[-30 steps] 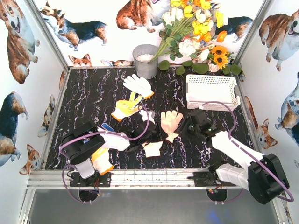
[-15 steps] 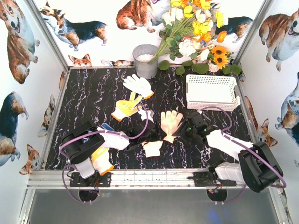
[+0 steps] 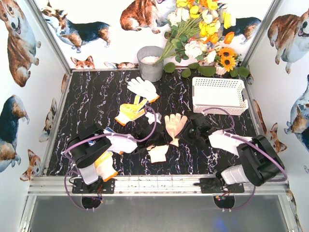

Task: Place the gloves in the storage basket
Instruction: Pick up the glove from the center of the board.

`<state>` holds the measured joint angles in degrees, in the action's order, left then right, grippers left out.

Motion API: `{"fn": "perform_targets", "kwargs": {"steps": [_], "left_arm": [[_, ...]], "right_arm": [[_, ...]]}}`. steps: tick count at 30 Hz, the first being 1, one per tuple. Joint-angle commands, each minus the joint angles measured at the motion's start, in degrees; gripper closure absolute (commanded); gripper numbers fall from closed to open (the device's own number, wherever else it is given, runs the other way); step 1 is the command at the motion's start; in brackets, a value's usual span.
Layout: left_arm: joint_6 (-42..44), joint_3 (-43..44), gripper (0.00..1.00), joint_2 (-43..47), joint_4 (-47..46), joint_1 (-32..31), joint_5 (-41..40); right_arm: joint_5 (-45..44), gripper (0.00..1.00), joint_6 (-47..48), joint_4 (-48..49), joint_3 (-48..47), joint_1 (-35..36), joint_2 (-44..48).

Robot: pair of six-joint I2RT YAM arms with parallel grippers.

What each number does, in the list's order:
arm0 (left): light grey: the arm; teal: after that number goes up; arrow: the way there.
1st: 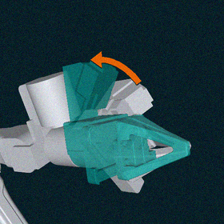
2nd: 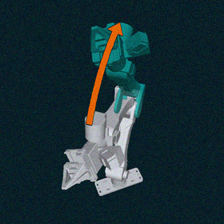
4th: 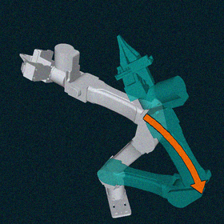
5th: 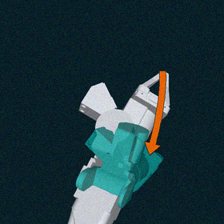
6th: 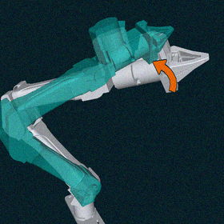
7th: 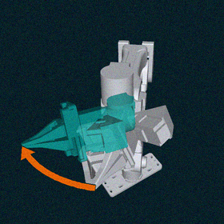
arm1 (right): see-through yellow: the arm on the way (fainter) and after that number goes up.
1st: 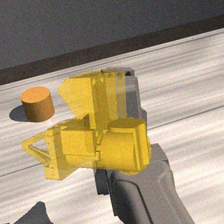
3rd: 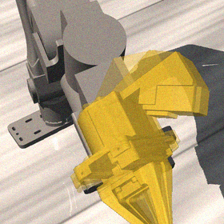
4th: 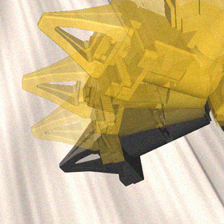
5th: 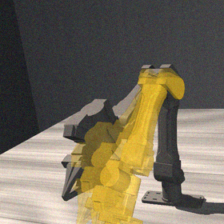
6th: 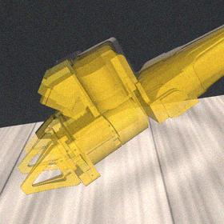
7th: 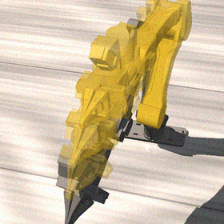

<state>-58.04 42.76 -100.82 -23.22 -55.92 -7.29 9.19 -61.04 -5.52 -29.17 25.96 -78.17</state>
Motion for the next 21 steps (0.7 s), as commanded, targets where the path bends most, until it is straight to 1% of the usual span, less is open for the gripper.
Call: {"fn": "perform_targets", "kwargs": {"steps": [1,4,8,9,15,21], "left_arm": [[0.15,2.50,0.85,-0.32,2.21,-0.50,-1.90],[0.08,2.78,0.90,0.52,3.53,-0.58,-3.02],[1.00,4.07,1.00,1.26,6.34,-0.65,-4.19],[1.17,4.38,1.00,1.48,6.87,-0.68,-4.41],[1.56,4.82,1.00,3.80,8.94,-0.68,-6.15],[2.17,5.91,1.00,5.79,11.64,-0.42,-6.95]], "right_arm": [[0.38,0.77,2.76,2.11,-1.60,-0.12,-3.16],[0.90,0.86,3.56,2.07,-2.09,-0.12,-3.57],[0.58,0.93,5.14,0.01,-2.91,-0.33,-2.34],[0.53,0.95,5.71,-0.95,-3.18,-0.42,-1.81],[0.41,0.97,10.17,-6.82,-6.35,-0.64,2.05],[4.60,0.97,15.06,-11.19,-12.77,-0.64,-0.81]]}}
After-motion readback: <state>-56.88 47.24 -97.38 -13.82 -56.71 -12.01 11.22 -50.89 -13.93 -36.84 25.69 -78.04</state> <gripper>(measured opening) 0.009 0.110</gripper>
